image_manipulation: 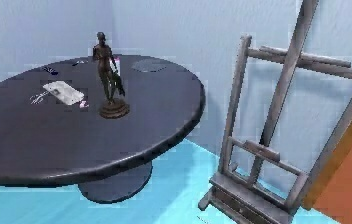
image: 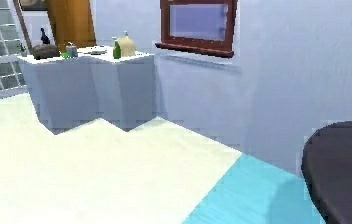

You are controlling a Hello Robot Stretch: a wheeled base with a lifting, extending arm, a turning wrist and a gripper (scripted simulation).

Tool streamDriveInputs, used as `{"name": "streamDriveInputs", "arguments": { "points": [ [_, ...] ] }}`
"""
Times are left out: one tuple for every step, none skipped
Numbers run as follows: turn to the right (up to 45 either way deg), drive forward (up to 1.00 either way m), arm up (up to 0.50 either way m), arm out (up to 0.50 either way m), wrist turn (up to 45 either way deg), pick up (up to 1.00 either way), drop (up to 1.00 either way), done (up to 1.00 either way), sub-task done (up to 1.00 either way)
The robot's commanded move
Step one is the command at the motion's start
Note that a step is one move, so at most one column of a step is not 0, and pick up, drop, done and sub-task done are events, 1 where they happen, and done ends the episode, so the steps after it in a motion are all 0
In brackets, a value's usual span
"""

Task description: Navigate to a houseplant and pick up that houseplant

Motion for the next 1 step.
{"name": "streamDriveInputs", "arguments": {
  "points": [
    [-18.0, 0.00, 0.00, 0.00, 0.0, 0.00, 0.00, 0.00, 0.00]
  ]
}}
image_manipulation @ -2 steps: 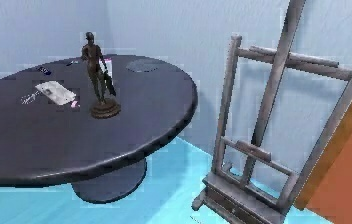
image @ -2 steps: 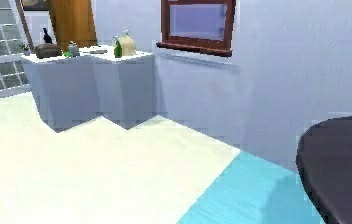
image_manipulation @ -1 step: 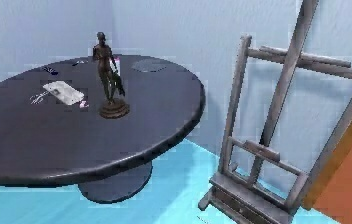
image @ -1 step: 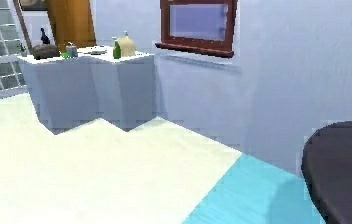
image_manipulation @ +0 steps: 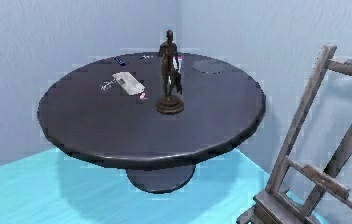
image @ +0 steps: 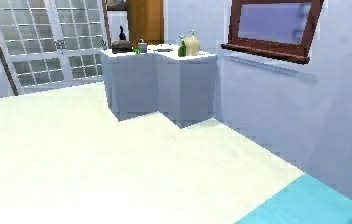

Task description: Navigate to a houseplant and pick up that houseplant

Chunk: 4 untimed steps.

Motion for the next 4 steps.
{"name": "streamDriveInputs", "arguments": {
  "points": [
    [0.0, 0.45, 0.00, 0.00, 0.0, 0.00, 0.00, 0.00, 0.00],
    [-36.0, 0.00, 0.00, 0.00, 0.0, 0.00, 0.00, 0.00, 0.00],
    [0.0, 1.00, 0.00, 0.00, 0.0, 0.00, 0.00, 0.00, 0.00],
    [0.0, 1.00, 0.00, 0.00, 0.0, 0.00, 0.00, 0.00, 0.00]
  ]
}}
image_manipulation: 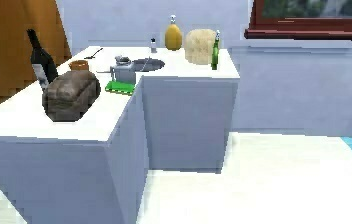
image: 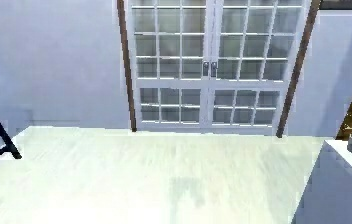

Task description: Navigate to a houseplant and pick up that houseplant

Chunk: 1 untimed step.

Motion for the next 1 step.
{"name": "streamDriveInputs", "arguments": {
  "points": [
    [-12.0, 0.00, 0.00, 0.00, 0.0, 0.00, 0.00, 0.00, 0.00]
  ]
}}
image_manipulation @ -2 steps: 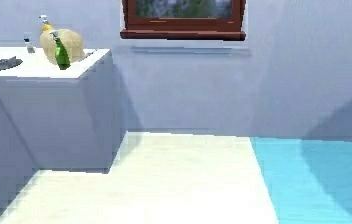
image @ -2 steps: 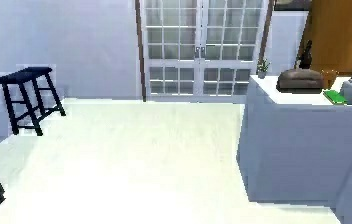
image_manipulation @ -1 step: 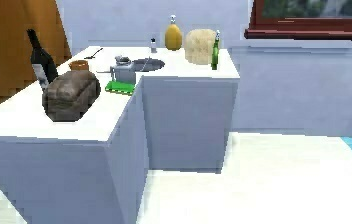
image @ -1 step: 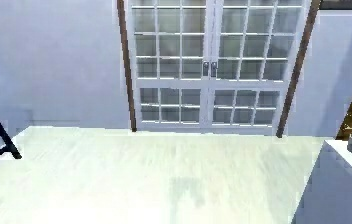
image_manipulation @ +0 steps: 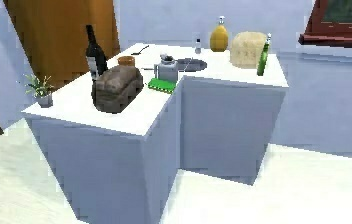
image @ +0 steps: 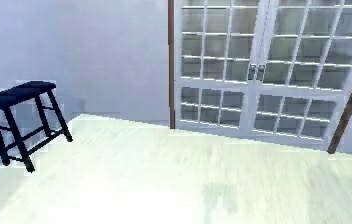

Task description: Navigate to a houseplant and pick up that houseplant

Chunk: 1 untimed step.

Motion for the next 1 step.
{"name": "streamDriveInputs", "arguments": {
  "points": [
    [0.0, 0.10, 0.00, 0.00, 0.0, 0.00, 0.00, 0.00, 0.00]
  ]
}}
